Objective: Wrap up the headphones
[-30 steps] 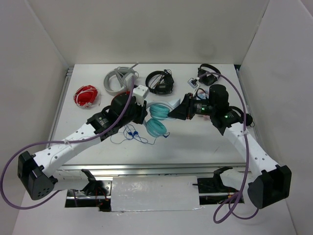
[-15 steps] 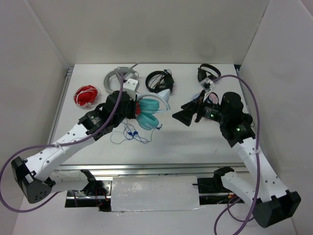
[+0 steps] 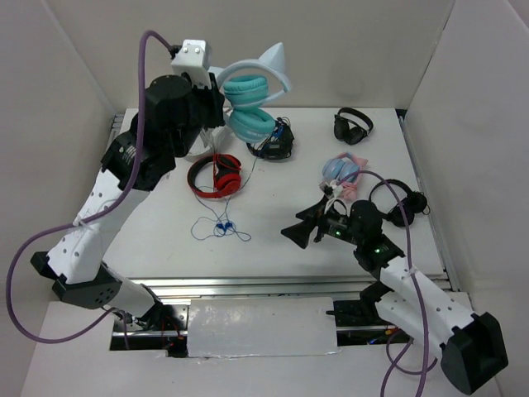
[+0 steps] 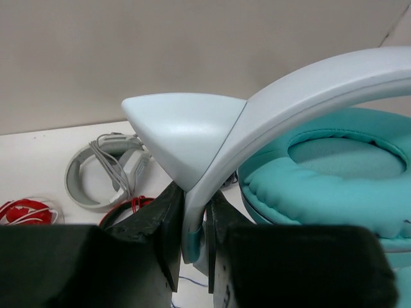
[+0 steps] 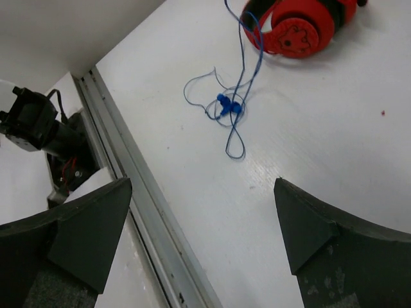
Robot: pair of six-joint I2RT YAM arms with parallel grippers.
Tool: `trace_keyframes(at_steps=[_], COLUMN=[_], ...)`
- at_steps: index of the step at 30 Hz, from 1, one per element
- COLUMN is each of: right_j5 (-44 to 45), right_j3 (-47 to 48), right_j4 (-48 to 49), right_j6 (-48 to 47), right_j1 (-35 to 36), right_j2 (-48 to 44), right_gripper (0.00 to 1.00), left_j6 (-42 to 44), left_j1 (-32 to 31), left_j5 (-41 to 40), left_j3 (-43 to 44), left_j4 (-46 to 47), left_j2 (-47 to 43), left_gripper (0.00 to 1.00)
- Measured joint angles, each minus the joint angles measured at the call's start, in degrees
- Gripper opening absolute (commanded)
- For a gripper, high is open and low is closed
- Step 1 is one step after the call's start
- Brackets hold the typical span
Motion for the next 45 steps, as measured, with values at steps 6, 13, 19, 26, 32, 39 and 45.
trace_keyframes(at_steps=[6, 13, 19, 26, 32, 39, 45], right_j5=[8.04, 16.94, 17.79, 16.98, 8.15, 4.2, 9.42], right_j3=[-1.22, -0.76, 5.95, 19.71, 27.58, 11.02, 7.19], right_j4=[19.8, 43.63, 55.98, 60.54, 61.44, 60.46, 45.94], right_j6=[-1.57, -1.38, -0.2, 3.26, 11.47, 14.27, 4.28], right_j1=[8.26, 13.79, 17.92, 18.08, 15.41, 6.1, 1.55], right_j2=[10.78, 30.4, 47.98, 60.17, 67.23, 50.34, 15.96], right_gripper=[1.0, 1.0, 1.0, 0.75, 0.0, 0.0, 0.0], left_j6=[-0.11, -0.37, -0.52, -1.64, -1.95, -1.79, -1.79], left_j1=[1.09, 1.55, 1.55, 1.81, 1.81, 1.84, 2.14], left_j5=[-0.61, 2.45, 4.17, 8.17, 10.56, 8.63, 7.06], left_j3=[7.26, 6.97, 7.04, 7.1, 8.33, 0.81, -5.16], left_j4=[-4.07, -4.79, -5.68, -6.45, -7.39, -6.6, -3.76], left_j2=[2.93, 2.19, 0.31, -2.99, -5.42, -12.0, -15.19], left_gripper=[0.0, 0.0, 0.0, 0.0, 0.0, 0.0, 0.0])
